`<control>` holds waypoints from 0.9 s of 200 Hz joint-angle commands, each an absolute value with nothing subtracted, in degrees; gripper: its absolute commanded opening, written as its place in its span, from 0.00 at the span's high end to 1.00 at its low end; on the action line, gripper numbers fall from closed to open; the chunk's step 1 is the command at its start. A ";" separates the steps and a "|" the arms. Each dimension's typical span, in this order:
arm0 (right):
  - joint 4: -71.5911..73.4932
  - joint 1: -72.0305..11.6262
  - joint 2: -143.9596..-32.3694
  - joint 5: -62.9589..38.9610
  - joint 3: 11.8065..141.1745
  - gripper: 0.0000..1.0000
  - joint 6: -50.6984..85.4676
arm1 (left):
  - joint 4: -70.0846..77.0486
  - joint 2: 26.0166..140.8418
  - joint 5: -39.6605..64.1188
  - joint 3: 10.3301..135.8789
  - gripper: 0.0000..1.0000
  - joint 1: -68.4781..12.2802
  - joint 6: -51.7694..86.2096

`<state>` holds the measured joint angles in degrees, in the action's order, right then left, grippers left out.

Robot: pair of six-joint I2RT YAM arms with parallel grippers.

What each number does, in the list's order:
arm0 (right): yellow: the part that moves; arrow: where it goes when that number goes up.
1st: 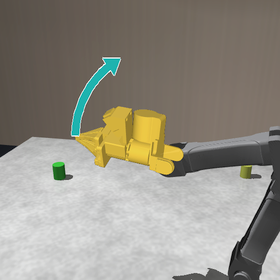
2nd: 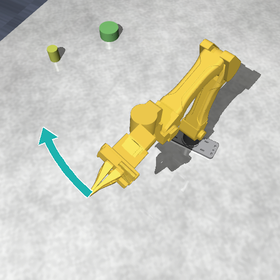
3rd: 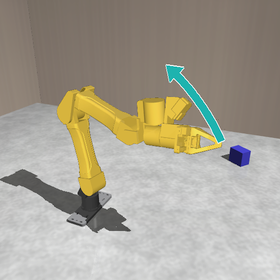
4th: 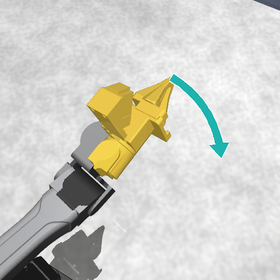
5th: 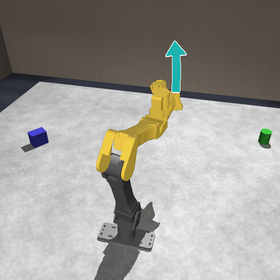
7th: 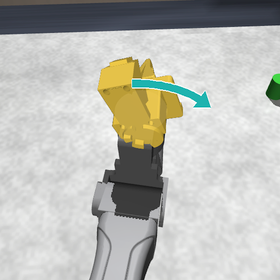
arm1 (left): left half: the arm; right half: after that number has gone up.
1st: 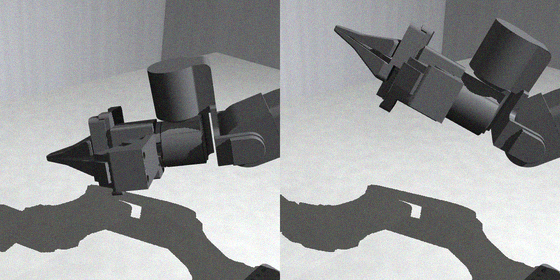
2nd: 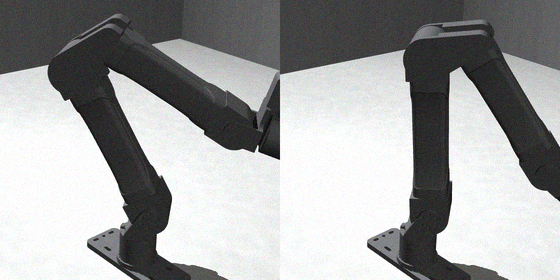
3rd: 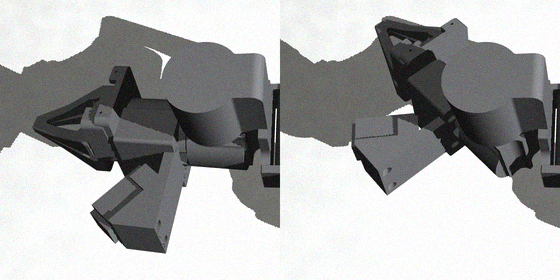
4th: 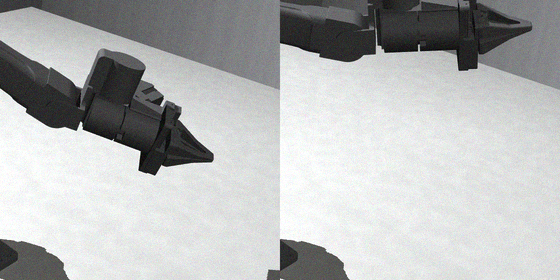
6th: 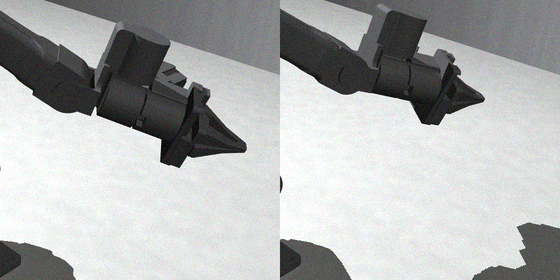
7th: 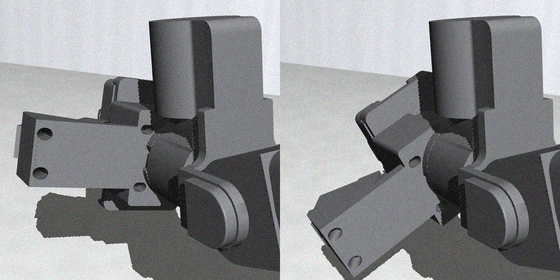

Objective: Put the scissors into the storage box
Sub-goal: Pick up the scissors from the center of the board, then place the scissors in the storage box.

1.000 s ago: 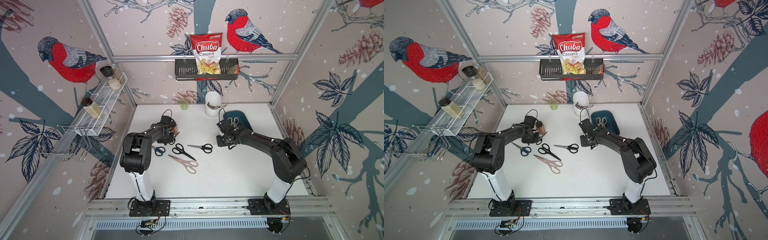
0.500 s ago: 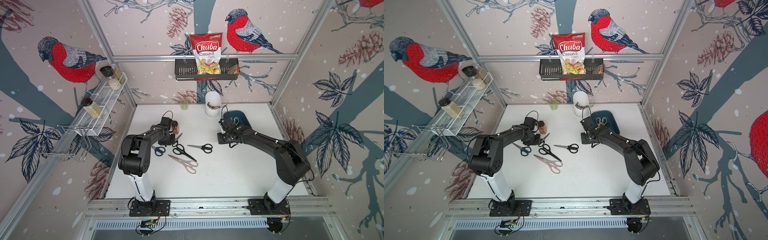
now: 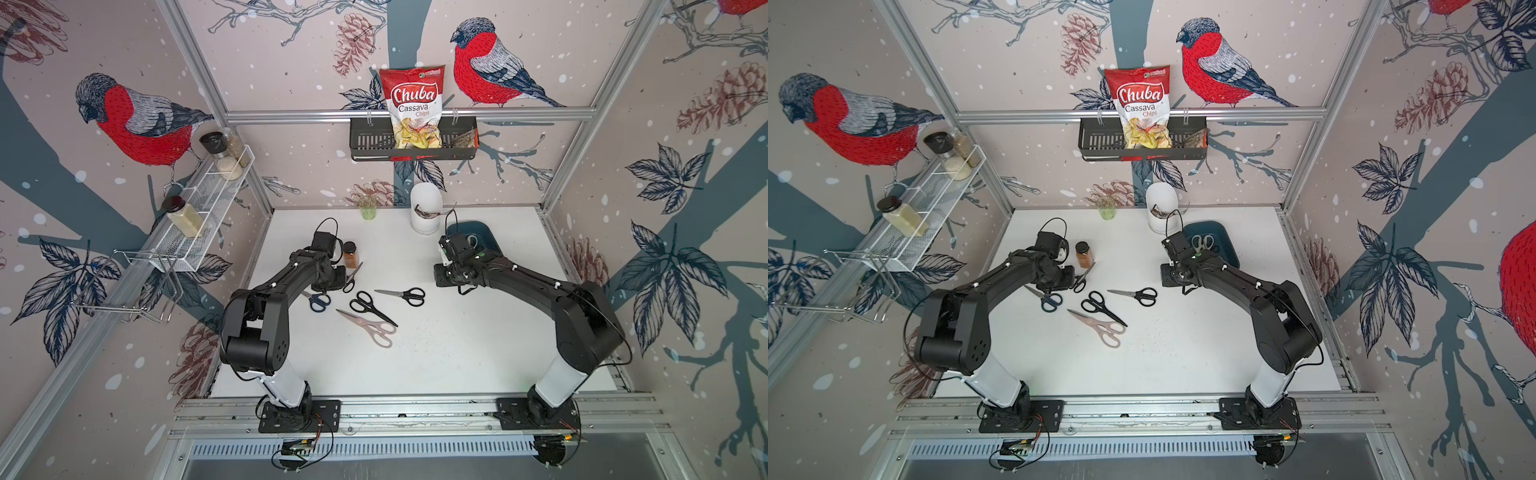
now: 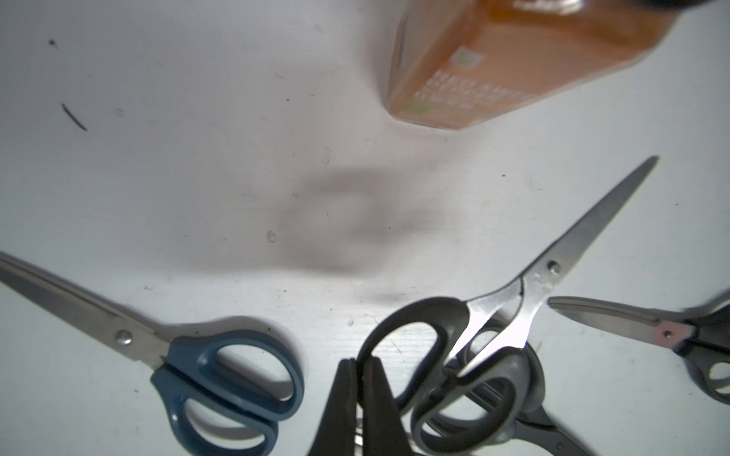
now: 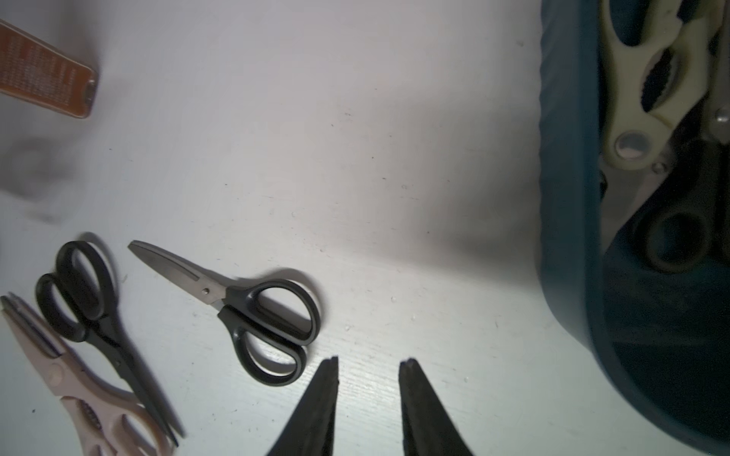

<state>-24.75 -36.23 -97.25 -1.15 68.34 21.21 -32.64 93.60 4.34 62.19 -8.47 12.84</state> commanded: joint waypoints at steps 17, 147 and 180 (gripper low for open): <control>-9.16 -36.11 -92.37 -19.90 63.20 0.62 23.61 | -28.13 87.33 11.83 58.73 1.00 -8.48 20.94; 10.94 -42.71 -92.86 -28.21 57.29 0.48 28.79 | -5.12 80.86 14.48 46.78 1.00 -24.77 46.75; 10.59 -42.89 -93.79 -27.06 57.55 0.49 28.61 | -4.04 81.64 14.50 47.31 1.00 -27.93 48.16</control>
<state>9.04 -42.85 -93.21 -28.01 57.28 28.60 -7.22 81.17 14.74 46.52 -26.33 46.33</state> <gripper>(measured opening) 0.512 0.082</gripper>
